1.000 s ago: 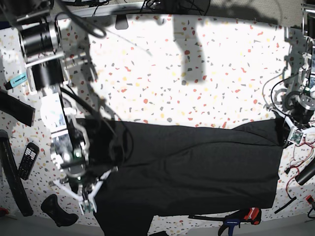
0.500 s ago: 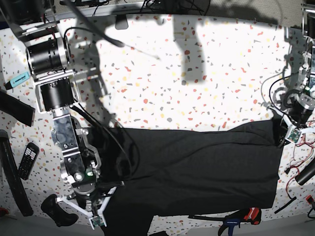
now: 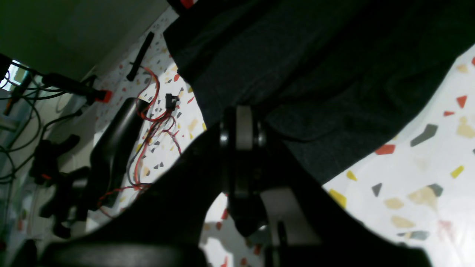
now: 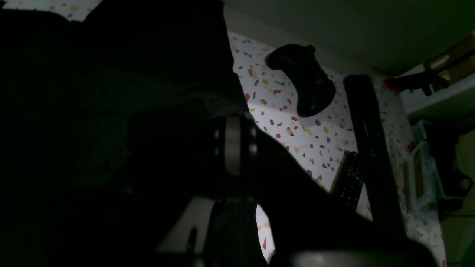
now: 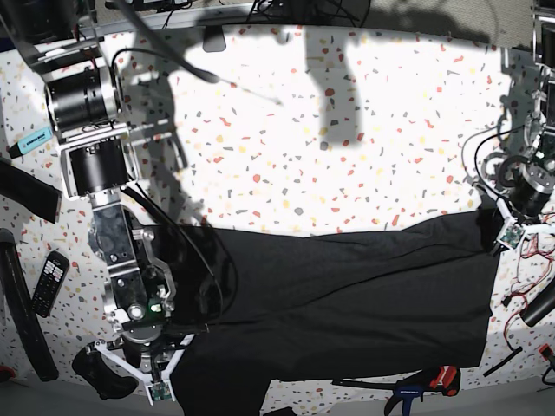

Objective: Fold the T-shirt properly
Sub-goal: 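Lower the folded edge onto the shirt, left gripper shifting along the fold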

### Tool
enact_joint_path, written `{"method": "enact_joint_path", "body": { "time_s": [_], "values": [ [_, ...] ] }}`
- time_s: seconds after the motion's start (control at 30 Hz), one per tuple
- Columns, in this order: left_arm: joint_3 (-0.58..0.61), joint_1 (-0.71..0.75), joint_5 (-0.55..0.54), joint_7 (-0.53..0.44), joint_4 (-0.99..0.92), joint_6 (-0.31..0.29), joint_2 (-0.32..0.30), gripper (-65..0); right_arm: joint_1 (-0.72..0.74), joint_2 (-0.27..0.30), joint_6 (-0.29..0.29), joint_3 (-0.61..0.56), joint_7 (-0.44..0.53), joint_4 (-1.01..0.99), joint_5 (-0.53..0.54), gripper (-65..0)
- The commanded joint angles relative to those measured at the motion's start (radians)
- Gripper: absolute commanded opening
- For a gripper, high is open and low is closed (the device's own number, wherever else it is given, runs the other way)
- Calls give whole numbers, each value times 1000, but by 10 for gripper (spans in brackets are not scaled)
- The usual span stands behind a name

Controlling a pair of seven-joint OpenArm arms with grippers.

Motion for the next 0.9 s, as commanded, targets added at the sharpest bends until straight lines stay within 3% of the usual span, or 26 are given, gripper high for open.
{"method": "enact_joint_path", "body": {
  "time_s": [0.0, 0.3, 0.47, 0.7, 0.87],
  "values": [
    [-8, -22, -12, -24, 13, 13, -19, -650, 38, 6, -16, 8, 26, 17, -14, -650],
    [-6, -78, -13, 5, 13, 10, -19, -650, 38, 6, -16, 8, 25, 17, -10, -650],
    [1, -91, -13, 6, 13, -61, -21, -650, 38, 6, -16, 8, 25, 17, -10, -650],
    [109, -116, -11, 8, 3, -60, -21, -650, 27, 3, -16, 8, 27, 16, -10, -650],
    [206, -210, -12, 10, -124, -51, -18, -650, 22, 3, -16, 8, 31, -11, -10, -650]
  ]
}}
